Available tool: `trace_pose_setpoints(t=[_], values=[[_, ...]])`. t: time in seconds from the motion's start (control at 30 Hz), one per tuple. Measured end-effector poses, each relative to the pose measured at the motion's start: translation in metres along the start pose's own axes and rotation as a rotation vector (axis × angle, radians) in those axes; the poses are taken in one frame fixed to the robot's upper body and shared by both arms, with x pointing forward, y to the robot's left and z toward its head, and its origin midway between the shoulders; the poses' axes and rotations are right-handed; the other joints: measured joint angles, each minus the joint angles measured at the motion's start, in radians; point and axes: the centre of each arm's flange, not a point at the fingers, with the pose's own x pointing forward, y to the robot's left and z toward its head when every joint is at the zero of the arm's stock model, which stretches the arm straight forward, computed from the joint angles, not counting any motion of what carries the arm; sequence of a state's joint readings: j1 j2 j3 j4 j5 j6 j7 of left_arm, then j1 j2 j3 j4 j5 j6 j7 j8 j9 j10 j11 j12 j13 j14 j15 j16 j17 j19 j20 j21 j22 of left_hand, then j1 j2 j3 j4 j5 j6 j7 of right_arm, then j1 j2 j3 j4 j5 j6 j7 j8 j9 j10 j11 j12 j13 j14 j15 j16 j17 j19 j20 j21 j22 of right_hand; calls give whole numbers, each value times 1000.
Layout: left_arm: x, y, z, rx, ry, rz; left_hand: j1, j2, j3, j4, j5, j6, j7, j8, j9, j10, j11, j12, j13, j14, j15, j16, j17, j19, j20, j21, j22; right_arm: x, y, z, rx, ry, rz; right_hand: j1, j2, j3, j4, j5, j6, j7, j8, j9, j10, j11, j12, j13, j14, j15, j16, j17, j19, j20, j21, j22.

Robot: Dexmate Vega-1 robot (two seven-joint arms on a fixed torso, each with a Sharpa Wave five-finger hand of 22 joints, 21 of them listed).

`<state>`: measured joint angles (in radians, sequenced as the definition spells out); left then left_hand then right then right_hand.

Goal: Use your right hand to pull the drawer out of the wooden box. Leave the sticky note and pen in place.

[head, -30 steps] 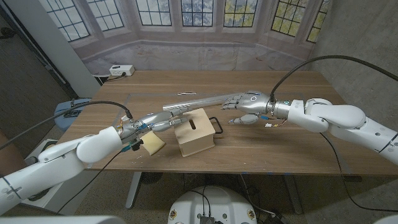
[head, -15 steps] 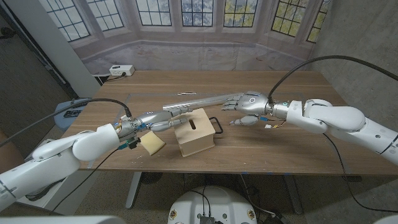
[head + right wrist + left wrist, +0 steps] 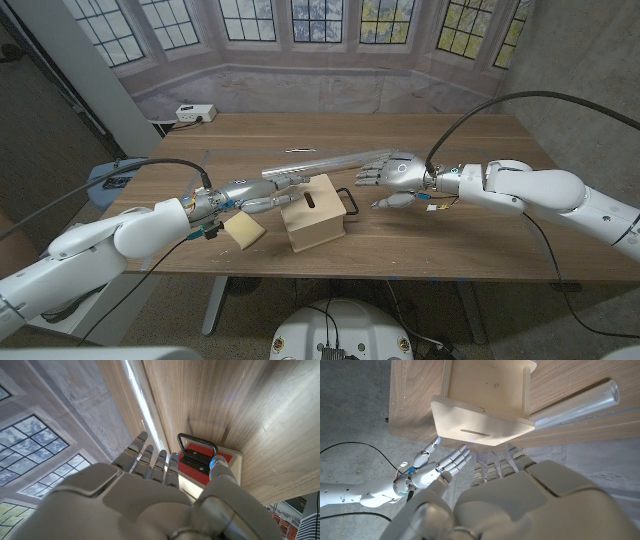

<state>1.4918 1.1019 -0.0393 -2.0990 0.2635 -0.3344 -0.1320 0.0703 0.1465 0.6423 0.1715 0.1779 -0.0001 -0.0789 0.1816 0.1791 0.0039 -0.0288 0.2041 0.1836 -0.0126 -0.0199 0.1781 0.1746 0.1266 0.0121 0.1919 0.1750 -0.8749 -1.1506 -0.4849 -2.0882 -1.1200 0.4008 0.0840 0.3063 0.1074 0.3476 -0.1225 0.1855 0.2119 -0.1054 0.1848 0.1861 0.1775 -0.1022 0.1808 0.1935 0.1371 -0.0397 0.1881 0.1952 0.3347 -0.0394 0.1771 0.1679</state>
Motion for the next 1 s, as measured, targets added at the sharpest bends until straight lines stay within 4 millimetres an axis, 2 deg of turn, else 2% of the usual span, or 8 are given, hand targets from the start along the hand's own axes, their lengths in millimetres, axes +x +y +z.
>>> trace_pose_setpoints(t=[0.8, 1.0], values=[[2, 7, -3, 29, 4, -32, -16, 1, -4, 4, 4, -7, -7, 0, 0, 5, -5, 0, 0, 7, -7, 0, -2, 0, 0, 1, -3, 8, -2, 10, -104, -142, 41, -8, 0, 0, 0, 0, 0, 0, 0, 0, -5, -5, 0, 0, -5, 3, 0, 0, -20, -2, 0, 0], [2, 10, -4, 38, 6, -45, -20, 6, -4, 4, 4, -2, -12, 0, 0, 5, -5, 0, 0, 7, -7, 0, -3, 0, 0, 1, -3, 14, -5, 7, -130, -175, 45, -13, -6, 0, 0, 0, -5, 5, 0, 0, -11, 0, 0, 0, -8, 6, 0, 0, -20, -2, 0, 0]])
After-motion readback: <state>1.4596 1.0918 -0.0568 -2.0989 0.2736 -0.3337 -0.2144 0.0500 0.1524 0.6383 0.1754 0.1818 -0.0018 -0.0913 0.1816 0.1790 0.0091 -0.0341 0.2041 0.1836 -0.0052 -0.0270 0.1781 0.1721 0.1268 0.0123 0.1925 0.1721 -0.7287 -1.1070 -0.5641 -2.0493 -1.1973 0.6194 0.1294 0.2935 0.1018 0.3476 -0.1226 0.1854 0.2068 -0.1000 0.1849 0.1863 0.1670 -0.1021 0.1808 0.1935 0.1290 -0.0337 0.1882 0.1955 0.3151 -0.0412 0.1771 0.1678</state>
